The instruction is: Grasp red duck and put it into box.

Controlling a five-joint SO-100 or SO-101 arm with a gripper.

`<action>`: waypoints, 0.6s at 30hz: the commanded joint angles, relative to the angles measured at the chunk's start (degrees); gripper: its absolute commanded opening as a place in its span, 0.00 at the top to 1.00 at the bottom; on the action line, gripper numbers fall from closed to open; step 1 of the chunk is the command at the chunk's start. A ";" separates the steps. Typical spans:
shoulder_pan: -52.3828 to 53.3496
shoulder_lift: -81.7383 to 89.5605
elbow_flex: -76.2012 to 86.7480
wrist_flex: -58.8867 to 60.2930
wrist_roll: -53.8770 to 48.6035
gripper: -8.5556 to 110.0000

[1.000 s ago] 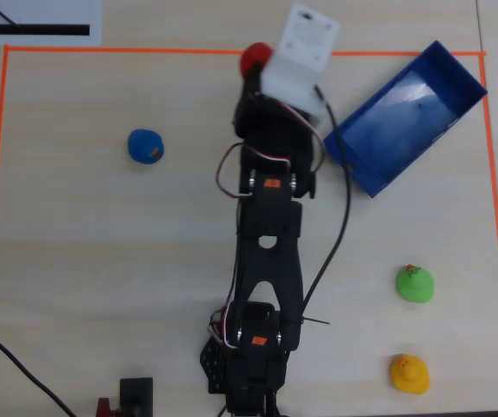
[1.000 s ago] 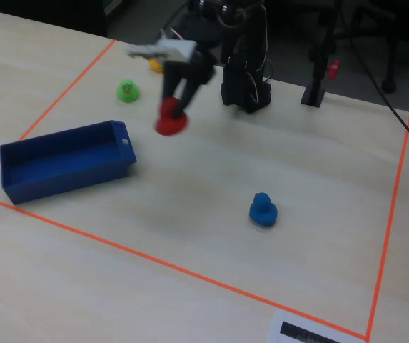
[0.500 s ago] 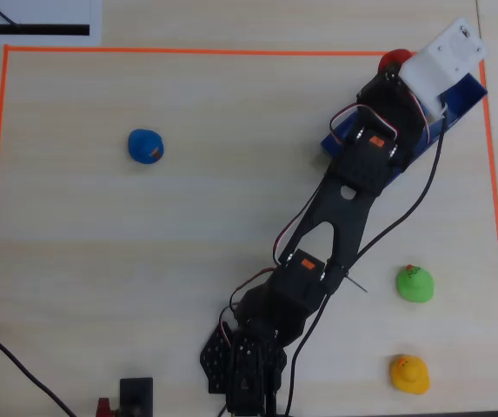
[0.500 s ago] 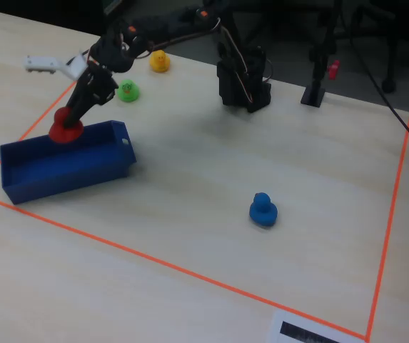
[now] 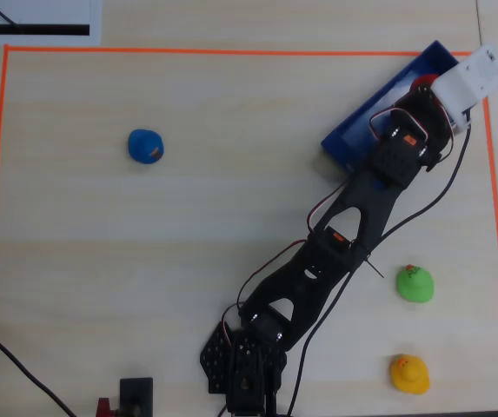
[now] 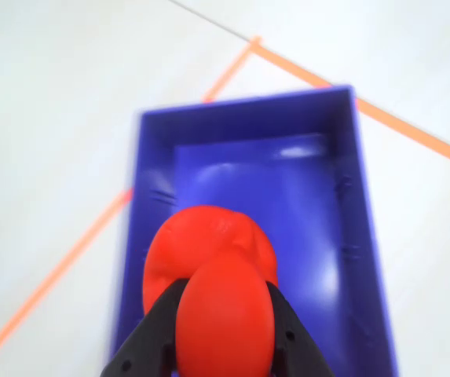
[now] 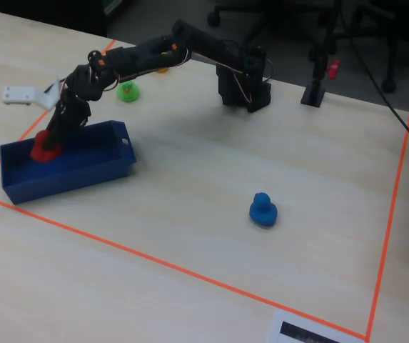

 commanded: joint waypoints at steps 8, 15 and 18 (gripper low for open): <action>1.49 -3.25 -4.13 -1.41 -3.43 0.79; 0.79 -1.67 -4.04 2.20 -2.81 0.70; 0.62 -0.88 -4.04 2.90 -1.93 0.69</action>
